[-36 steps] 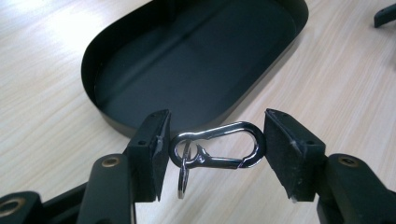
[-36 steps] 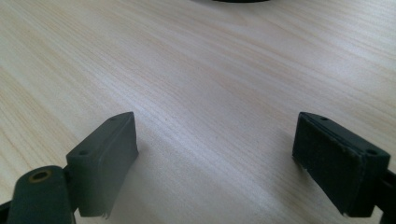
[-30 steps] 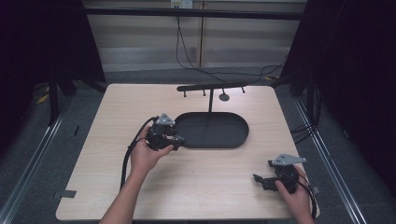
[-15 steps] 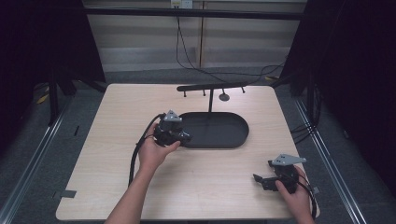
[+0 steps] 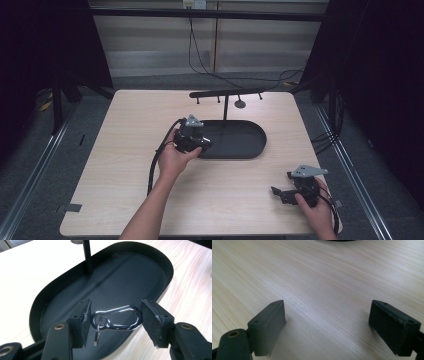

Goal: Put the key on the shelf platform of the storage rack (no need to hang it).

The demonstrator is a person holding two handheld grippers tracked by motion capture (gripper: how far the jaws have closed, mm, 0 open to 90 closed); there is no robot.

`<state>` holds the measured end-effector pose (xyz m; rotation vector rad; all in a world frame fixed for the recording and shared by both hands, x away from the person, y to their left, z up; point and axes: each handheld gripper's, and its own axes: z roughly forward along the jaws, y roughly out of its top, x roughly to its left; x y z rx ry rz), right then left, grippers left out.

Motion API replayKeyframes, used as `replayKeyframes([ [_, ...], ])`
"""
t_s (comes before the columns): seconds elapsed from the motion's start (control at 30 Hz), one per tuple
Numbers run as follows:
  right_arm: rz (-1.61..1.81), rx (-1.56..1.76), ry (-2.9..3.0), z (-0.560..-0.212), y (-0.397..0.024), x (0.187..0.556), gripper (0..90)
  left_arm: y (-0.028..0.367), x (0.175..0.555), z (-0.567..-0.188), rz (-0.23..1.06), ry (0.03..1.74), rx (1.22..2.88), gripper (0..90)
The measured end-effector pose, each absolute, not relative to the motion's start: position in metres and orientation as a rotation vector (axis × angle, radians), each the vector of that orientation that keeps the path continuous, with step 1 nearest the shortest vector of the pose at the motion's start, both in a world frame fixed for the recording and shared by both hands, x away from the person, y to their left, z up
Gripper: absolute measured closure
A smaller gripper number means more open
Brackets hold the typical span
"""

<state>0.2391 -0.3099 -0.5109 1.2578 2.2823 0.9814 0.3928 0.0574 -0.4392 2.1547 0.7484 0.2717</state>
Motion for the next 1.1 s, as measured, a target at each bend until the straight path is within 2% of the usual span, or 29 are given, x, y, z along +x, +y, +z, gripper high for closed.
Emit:
replayKeyframes([
  [1.1,0.981,1.258,2.282,-0.511,-0.31,0.239,13.5,0.034,0.418,-0.47,0.312,0.843,2.144,42.7],
])
